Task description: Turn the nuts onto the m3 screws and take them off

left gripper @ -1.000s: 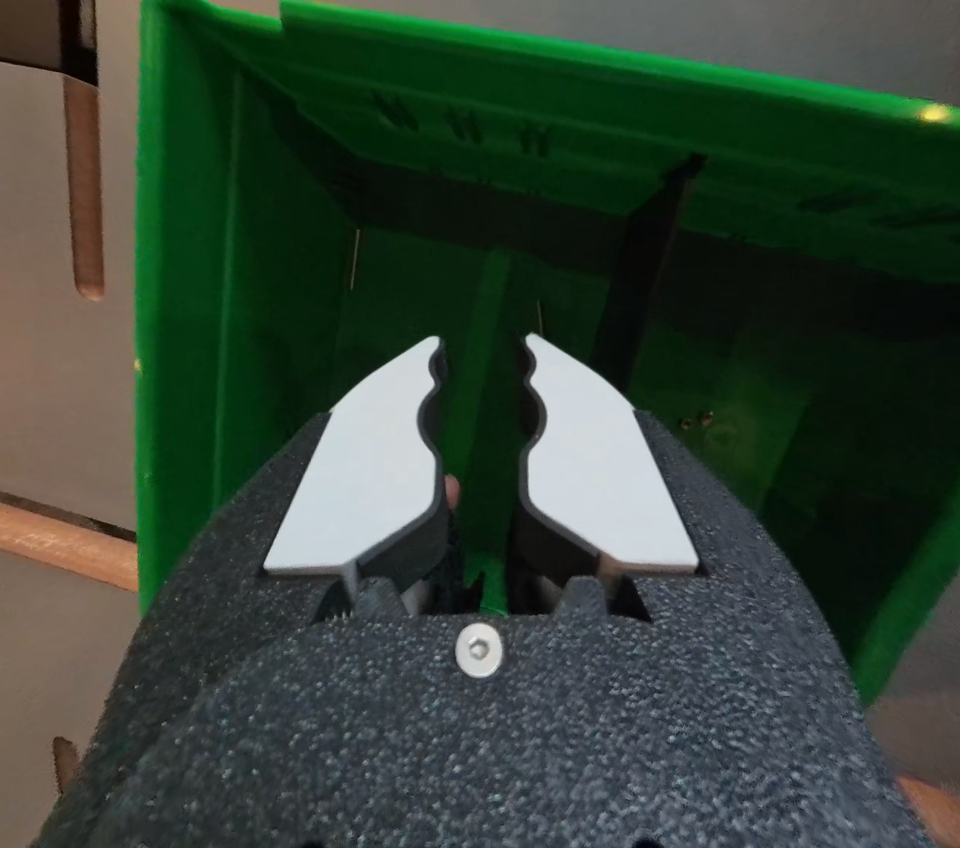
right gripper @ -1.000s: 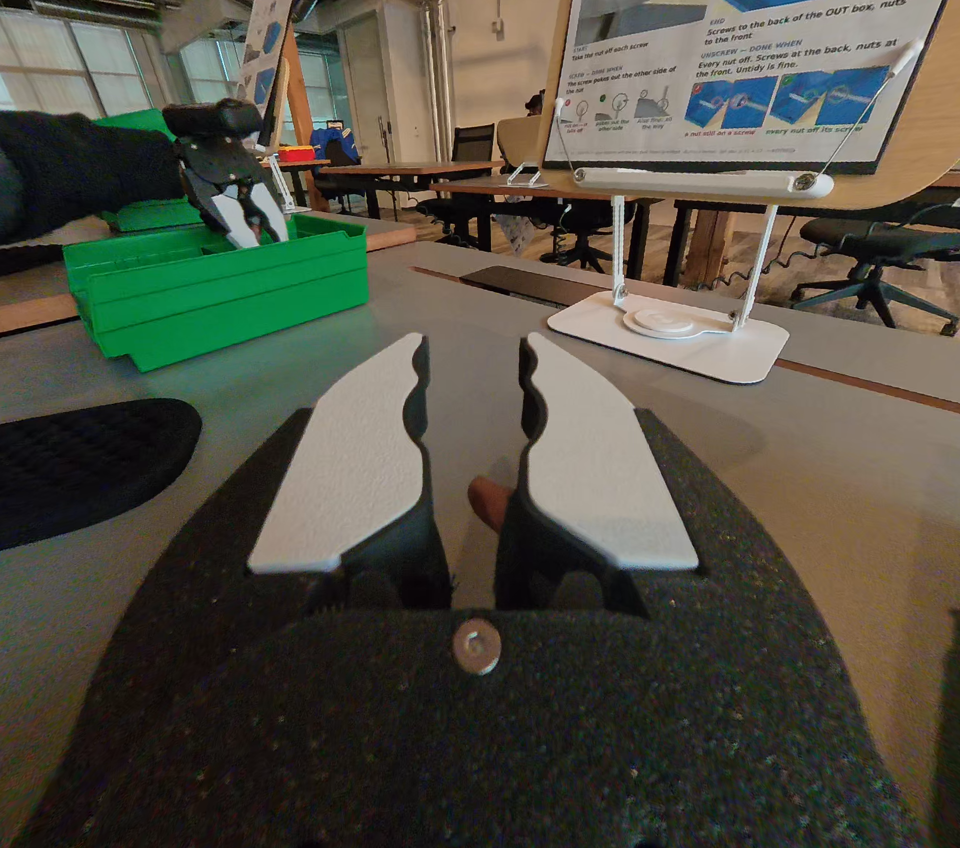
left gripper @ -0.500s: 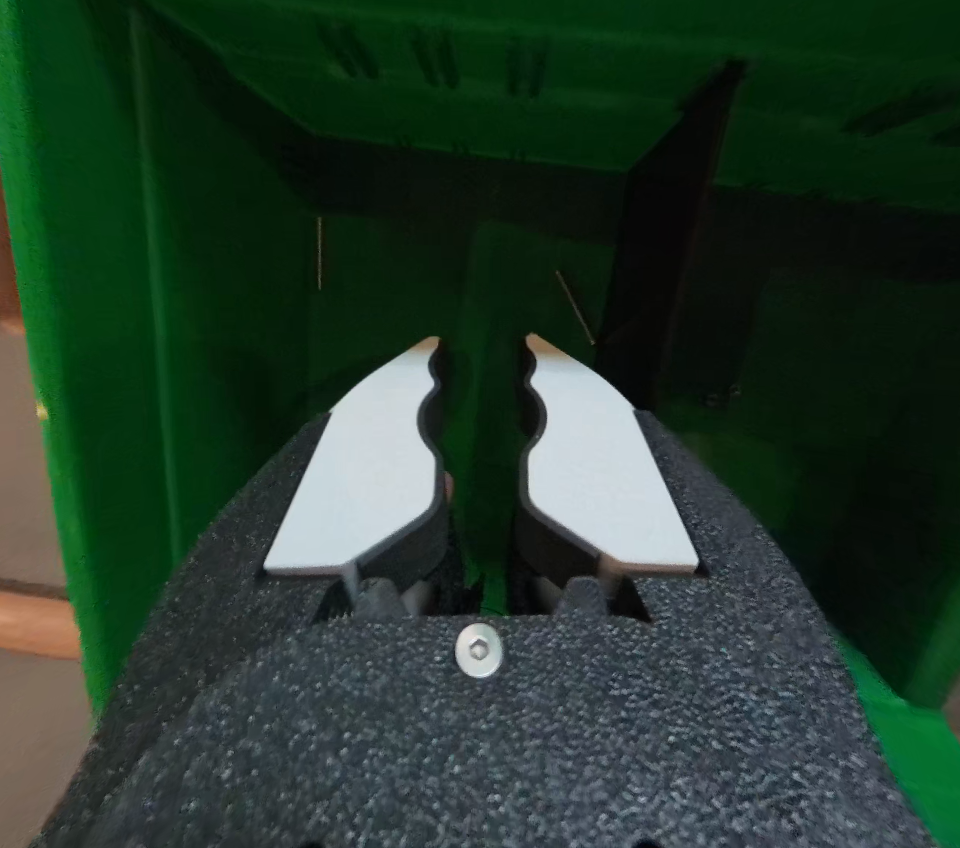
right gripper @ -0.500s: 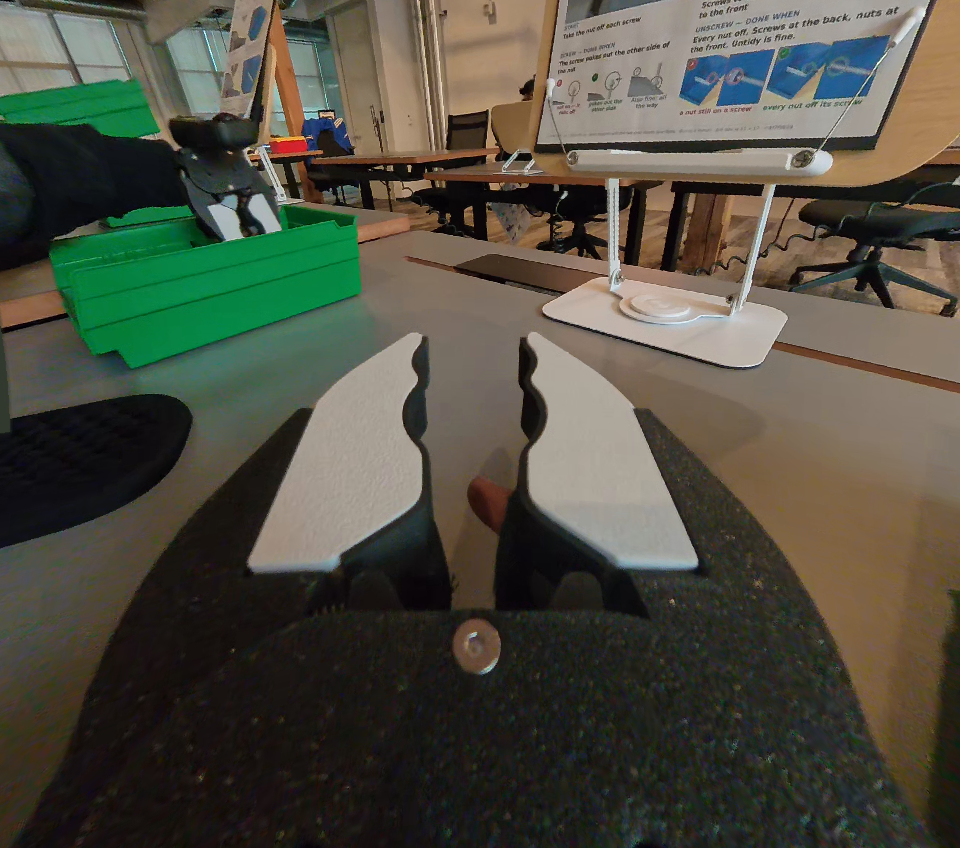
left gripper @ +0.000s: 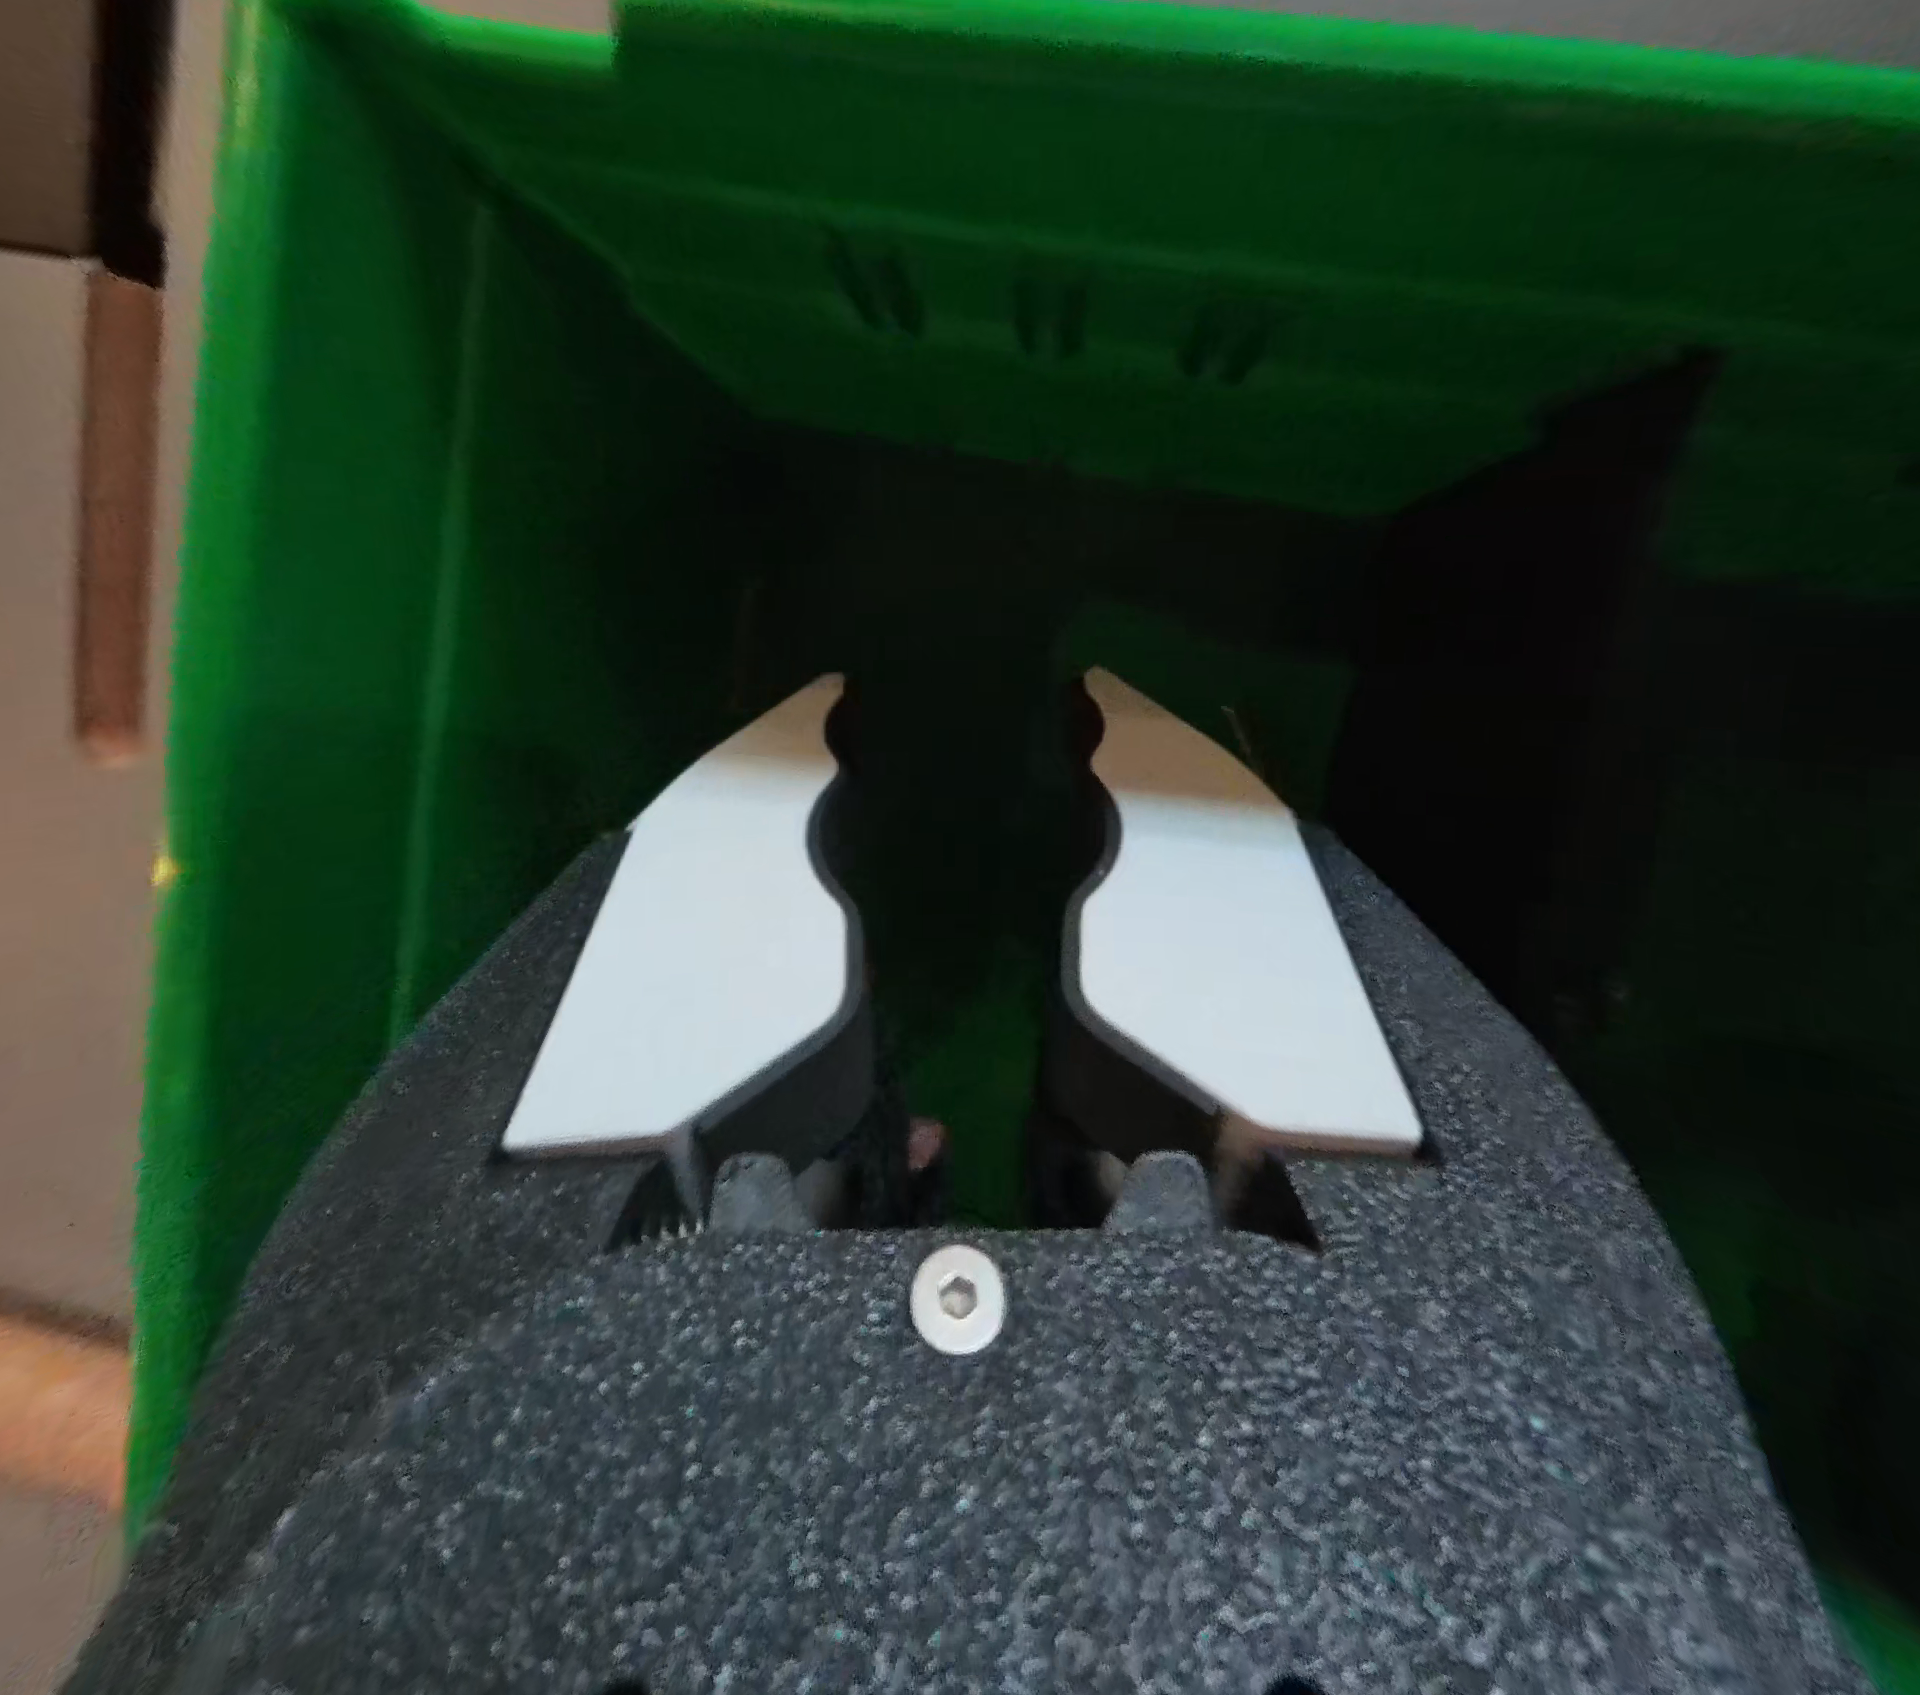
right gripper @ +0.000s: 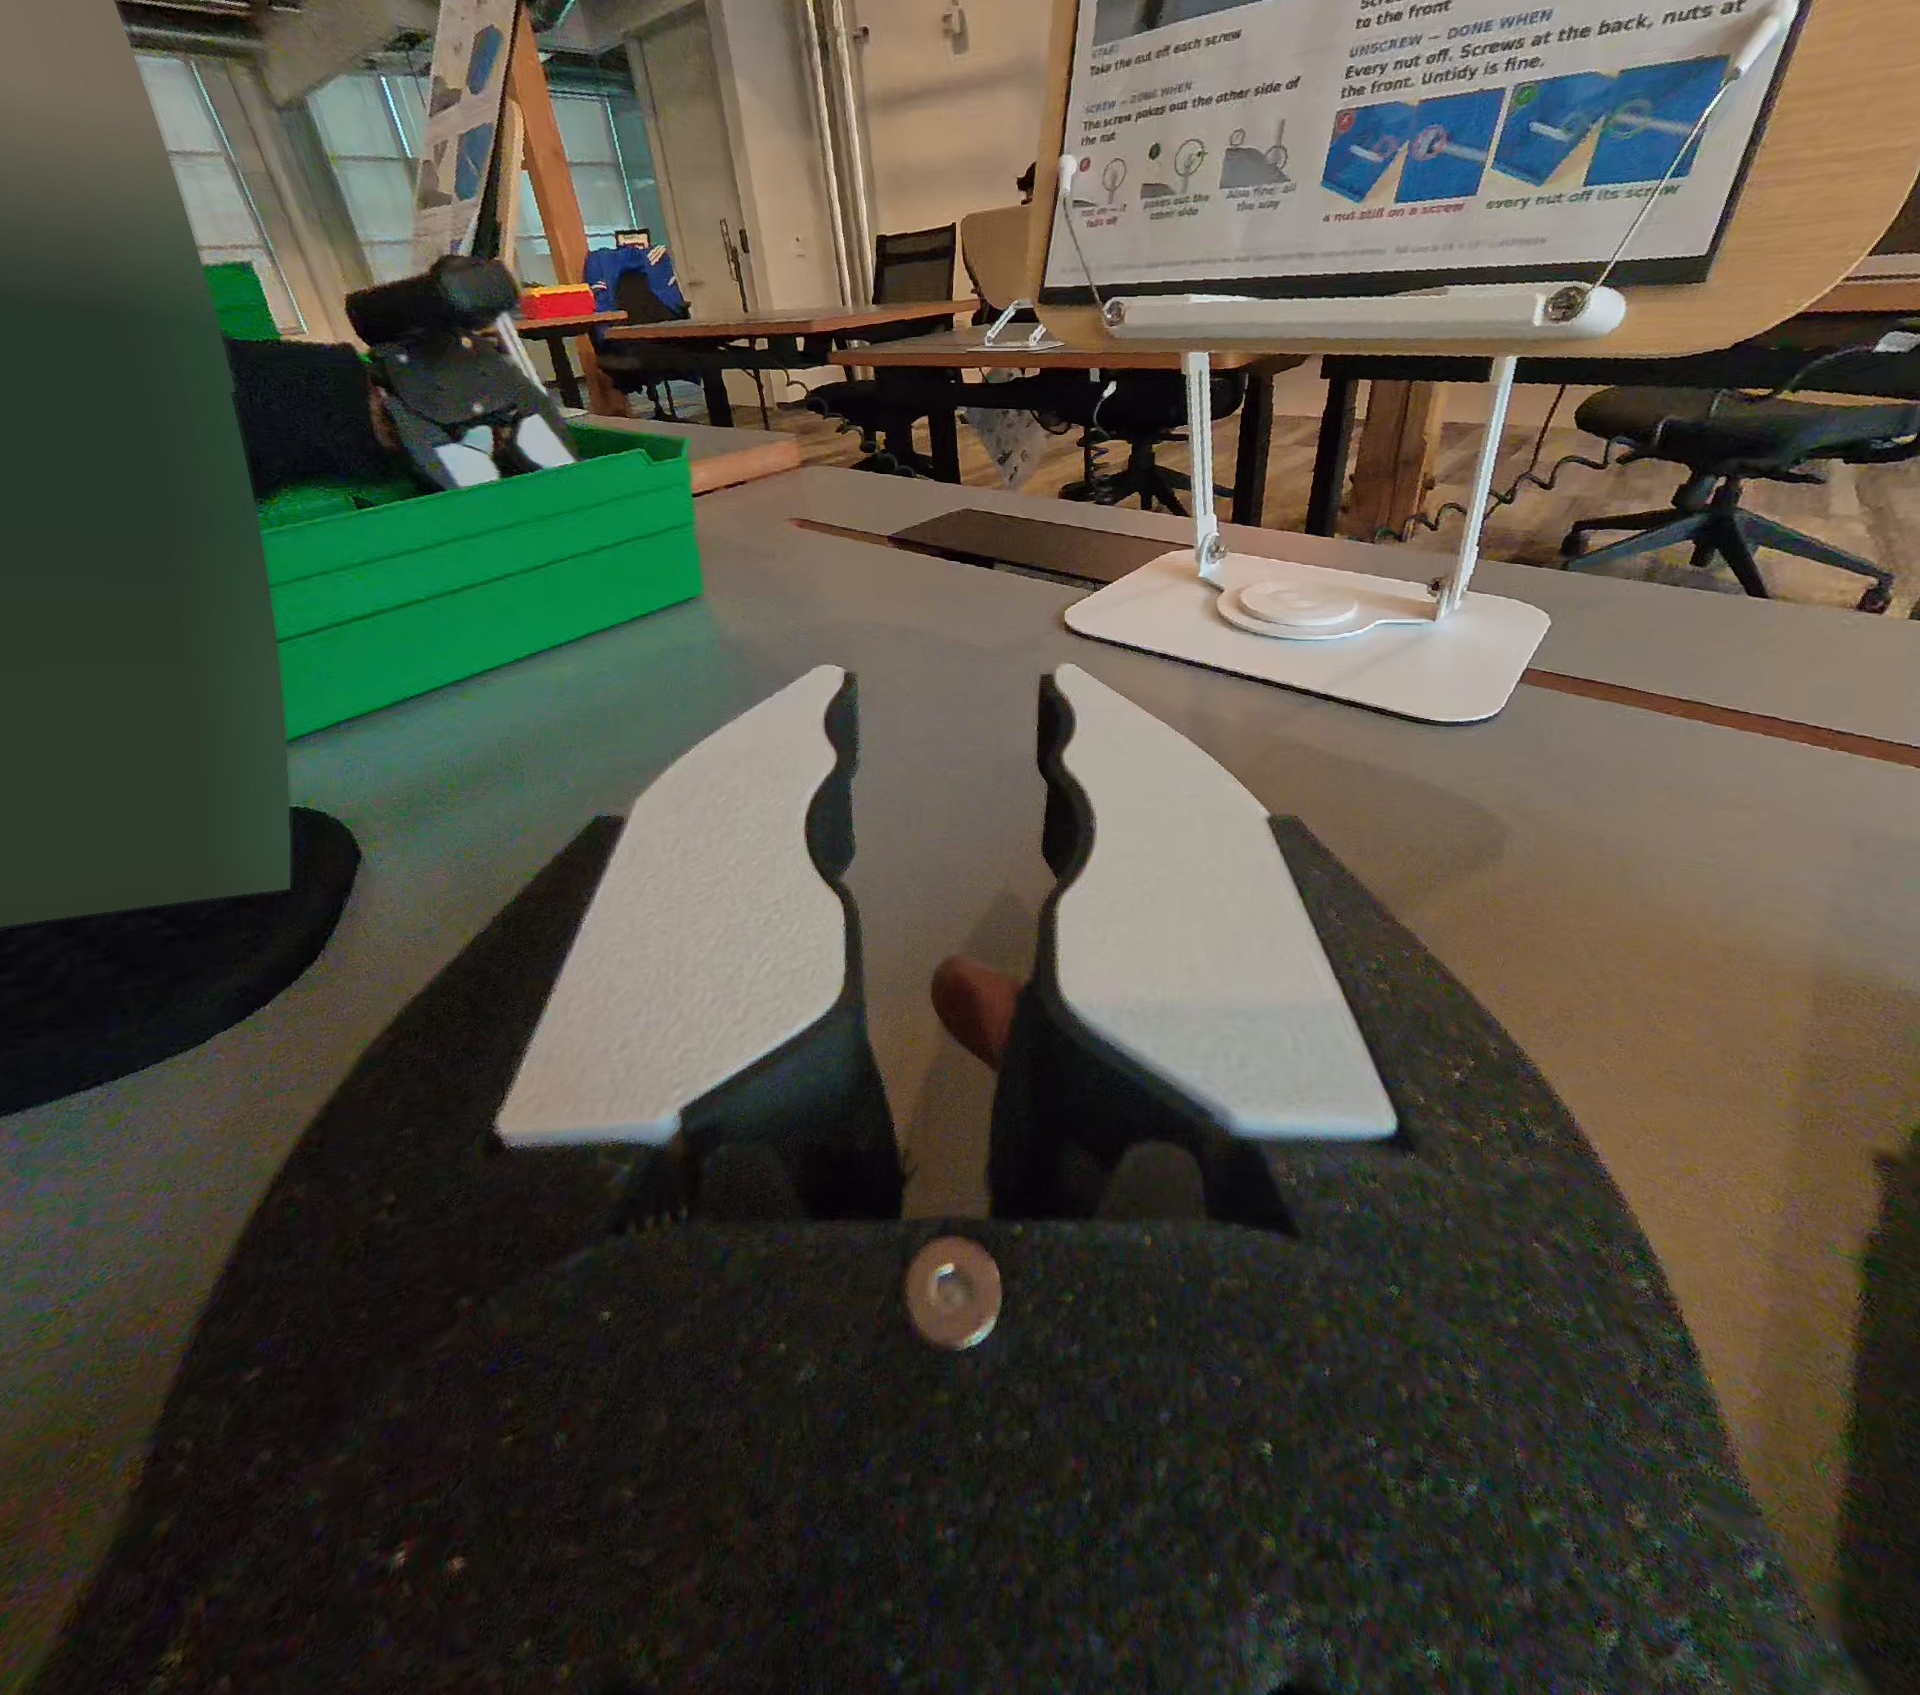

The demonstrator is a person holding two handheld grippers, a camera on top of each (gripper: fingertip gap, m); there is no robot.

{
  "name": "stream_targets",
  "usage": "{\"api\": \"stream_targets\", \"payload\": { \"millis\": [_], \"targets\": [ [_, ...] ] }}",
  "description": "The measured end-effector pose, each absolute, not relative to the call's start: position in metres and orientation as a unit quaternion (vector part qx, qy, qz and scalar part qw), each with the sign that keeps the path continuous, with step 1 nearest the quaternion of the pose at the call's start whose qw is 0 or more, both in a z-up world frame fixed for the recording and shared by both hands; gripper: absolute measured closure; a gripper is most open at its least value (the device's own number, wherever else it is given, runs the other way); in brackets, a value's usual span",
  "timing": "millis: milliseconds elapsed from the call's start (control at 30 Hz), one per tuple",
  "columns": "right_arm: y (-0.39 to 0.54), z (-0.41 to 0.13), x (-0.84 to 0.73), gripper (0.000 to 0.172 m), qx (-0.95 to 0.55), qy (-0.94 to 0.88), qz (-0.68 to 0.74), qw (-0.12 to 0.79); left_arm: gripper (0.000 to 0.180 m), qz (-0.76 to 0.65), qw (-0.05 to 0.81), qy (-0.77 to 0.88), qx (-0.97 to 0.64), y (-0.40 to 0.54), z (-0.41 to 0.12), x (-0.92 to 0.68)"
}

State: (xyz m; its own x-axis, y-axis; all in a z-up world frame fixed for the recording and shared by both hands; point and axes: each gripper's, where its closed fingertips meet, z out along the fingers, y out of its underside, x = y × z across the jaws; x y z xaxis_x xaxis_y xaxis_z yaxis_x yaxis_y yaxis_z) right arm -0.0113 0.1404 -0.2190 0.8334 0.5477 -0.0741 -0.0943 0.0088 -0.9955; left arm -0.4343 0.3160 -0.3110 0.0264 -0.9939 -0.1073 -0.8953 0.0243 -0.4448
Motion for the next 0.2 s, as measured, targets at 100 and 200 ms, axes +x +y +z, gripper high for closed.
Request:
{"api": "stream_targets", "payload": {
  "millis": [100, 200],
  "targets": [
    [0.14, -0.219, -0.011, 0.14, -0.664, -0.169, 0.235, 0.69, 0.149, -0.16, 0.18, 0.715, -0.657, 0.3, -0.303, -0.44],
    [0.14, -0.219, -0.013, 0.14, -0.662, -0.171, 0.247, 0.687, 0.152, -0.183, 0.153, 0.726, -0.645, 0.292, -0.297, -0.445]
  ]
}}
